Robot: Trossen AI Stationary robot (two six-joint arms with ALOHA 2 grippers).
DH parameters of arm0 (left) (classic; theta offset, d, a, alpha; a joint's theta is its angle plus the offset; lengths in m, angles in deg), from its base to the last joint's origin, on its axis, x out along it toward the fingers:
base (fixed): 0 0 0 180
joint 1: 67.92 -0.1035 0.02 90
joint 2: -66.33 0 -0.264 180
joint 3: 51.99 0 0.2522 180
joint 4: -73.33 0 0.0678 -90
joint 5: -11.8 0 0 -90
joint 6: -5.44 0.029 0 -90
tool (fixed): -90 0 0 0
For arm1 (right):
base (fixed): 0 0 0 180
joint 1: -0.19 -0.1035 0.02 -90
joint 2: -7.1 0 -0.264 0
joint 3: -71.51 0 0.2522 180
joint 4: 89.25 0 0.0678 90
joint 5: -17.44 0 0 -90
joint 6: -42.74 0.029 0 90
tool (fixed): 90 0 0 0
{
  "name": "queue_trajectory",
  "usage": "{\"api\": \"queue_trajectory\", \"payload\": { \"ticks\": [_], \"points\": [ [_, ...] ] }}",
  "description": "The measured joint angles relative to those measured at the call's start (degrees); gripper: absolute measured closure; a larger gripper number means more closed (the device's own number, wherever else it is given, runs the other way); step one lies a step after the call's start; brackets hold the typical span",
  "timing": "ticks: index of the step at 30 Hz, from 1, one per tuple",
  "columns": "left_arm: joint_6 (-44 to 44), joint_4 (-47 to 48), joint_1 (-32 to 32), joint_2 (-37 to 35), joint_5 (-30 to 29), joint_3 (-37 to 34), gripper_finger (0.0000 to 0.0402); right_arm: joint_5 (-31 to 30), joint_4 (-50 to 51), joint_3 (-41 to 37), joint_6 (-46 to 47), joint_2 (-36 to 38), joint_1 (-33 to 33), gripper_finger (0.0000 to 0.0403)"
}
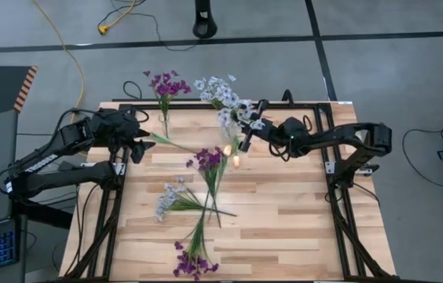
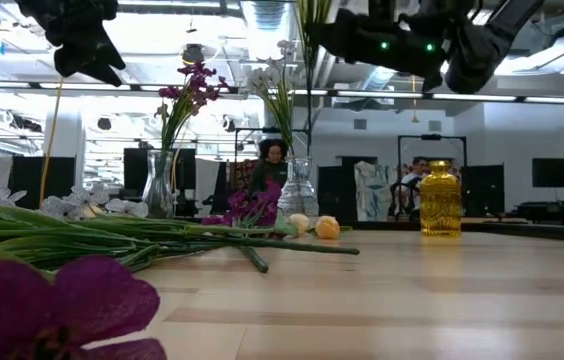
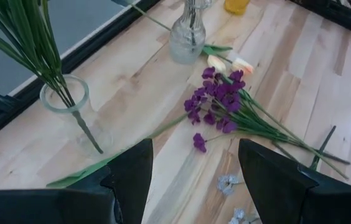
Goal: Sort flowers into vase by color
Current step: Put the right white flowers into the right transparent vase
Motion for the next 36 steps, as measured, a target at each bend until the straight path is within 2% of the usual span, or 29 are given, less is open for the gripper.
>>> {"api": "queue_trajectory", "payload": {
  "ticks": [9,15,29,32,36],
  "points": [
    [-0.13,0.1,0.04,0.16,-0.11,0.0,0.0177,0.0,-13.7,0.02,1.52,-9.46,0.93,0.036],
    [-0.11,0.21,0.07,0.14,-0.07,0.0,0.0177,-1.42,-13.63,1.5,1.55,-13.41,1.35,0.036],
    [-0.07,0.26,0.13,0.14,-0.05,-0.02,0.0177,-1.85,-8.47,1.7,1.45,-13.23,2.05,0.0347],
    [-0.06,0.26,0.13,0.14,-0.06,-0.02,0.0177,-4.78,-8.23,1.7,1.44,-13.23,2.05,0.0346],
    [-0.04,0.26,0.13,0.14,-0.04,-0.02,0.0177,-12.55,-8.31,1.7,1.52,-13.23,1.8,0.0346]
  ]
}}
